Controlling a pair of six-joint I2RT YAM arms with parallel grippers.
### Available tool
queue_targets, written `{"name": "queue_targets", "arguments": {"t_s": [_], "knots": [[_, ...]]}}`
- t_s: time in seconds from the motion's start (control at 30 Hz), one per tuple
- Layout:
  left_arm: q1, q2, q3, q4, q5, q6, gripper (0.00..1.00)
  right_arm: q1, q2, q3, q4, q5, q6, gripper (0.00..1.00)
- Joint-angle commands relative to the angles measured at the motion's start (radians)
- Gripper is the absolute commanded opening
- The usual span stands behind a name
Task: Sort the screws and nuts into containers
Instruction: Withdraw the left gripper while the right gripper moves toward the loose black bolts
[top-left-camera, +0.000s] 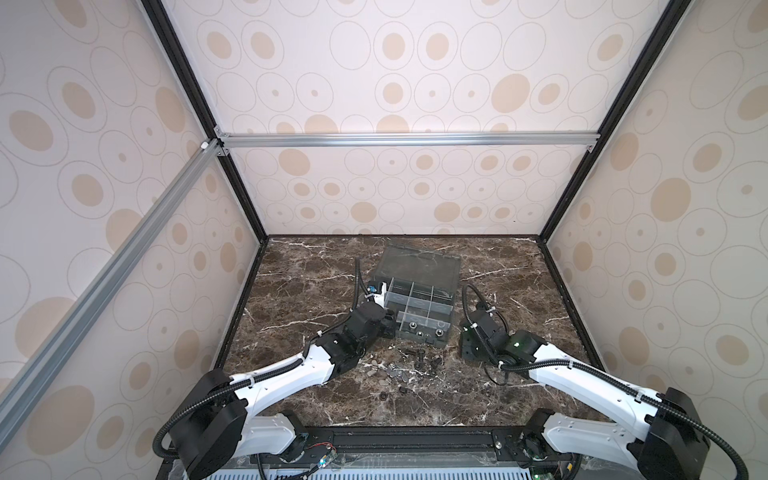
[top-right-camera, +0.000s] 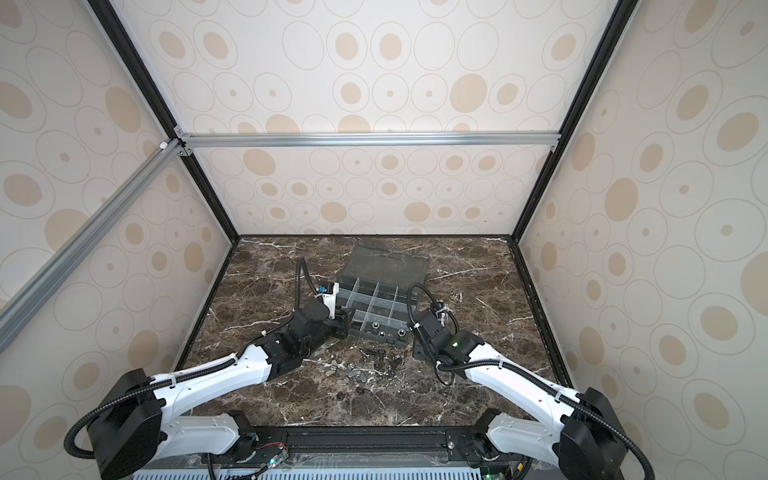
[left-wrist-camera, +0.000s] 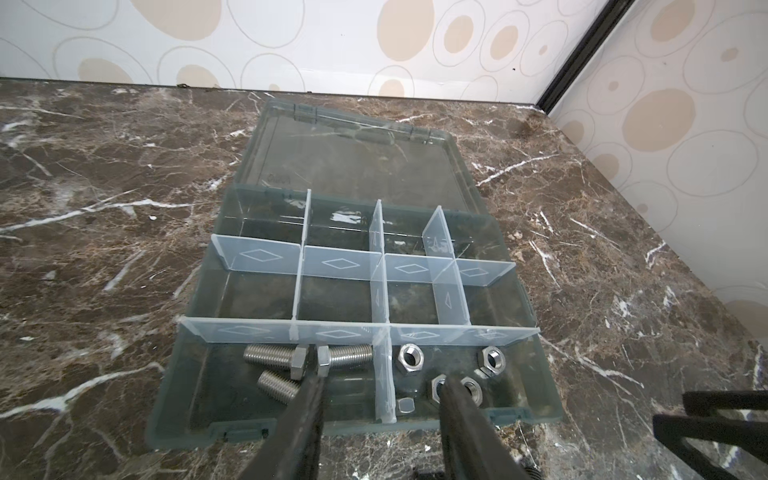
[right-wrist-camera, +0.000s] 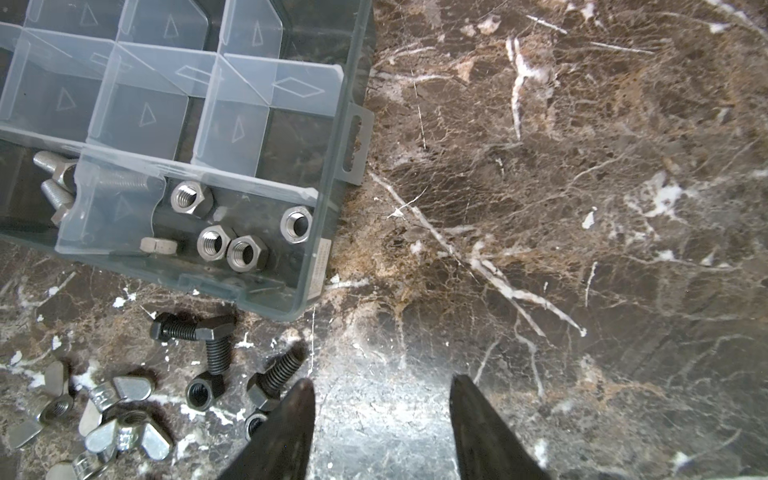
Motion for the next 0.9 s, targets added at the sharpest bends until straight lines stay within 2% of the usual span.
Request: {"name": "queue_targets", "arguments": {"t_s": [0.0, 0.4, 0.87], "knots": [[0.012, -0.05, -0.024, 0.009, -0.051, -0.023, 0.46, -0.005, -0.023, -0.025, -0.009, -0.019, 0.027, 0.56], [0.029, -0.244, -0.143, -0.043, -0.147, -0.058, 0.5, 0.016, 0.031, -0.001, 0.04, -0.083, -0.007, 0.56], [0.034, -0.366, -0.199, -0.119, -0.172, -0.149, 0.51, 0.154, 0.302, 0.134, 0.146, -0.18, -0.101, 0.58]]}}
